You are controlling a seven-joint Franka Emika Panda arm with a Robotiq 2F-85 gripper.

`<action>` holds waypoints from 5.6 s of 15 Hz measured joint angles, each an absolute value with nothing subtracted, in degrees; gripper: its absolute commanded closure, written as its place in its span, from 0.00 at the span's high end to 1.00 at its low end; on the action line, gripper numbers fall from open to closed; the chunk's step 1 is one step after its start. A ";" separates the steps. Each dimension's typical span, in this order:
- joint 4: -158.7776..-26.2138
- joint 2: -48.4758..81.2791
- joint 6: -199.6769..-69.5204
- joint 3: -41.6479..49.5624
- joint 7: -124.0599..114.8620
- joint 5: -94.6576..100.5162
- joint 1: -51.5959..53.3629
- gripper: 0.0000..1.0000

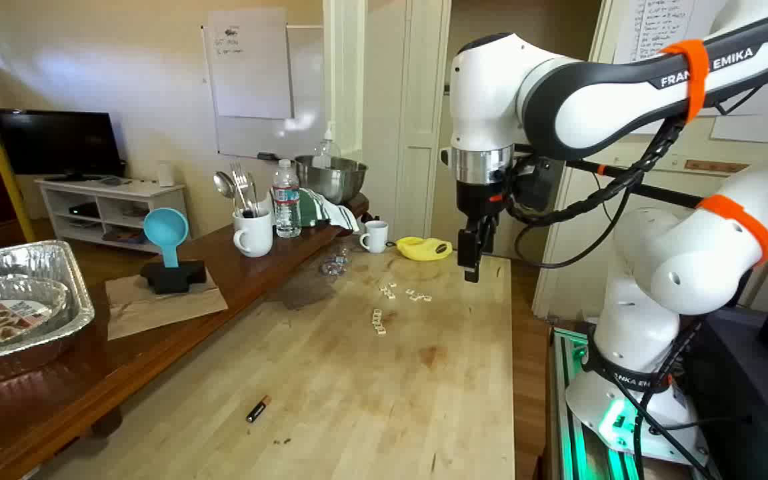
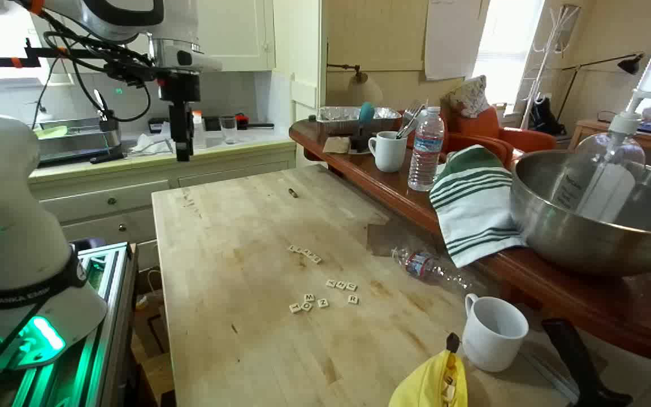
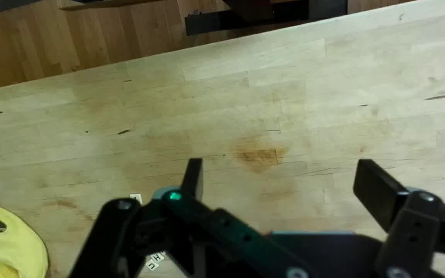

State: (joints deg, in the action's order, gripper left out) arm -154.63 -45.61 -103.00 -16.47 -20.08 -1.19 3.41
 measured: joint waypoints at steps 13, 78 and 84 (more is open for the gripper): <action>-154.93 -41.50 -108.13 -15.90 -22.35 -1.15 1.80 1.00; -153.97 3.78 -168.70 0.92 32.47 -12.54 2.97 0.00; -152.51 6.46 -171.56 -0.91 37.25 -18.60 2.87 0.00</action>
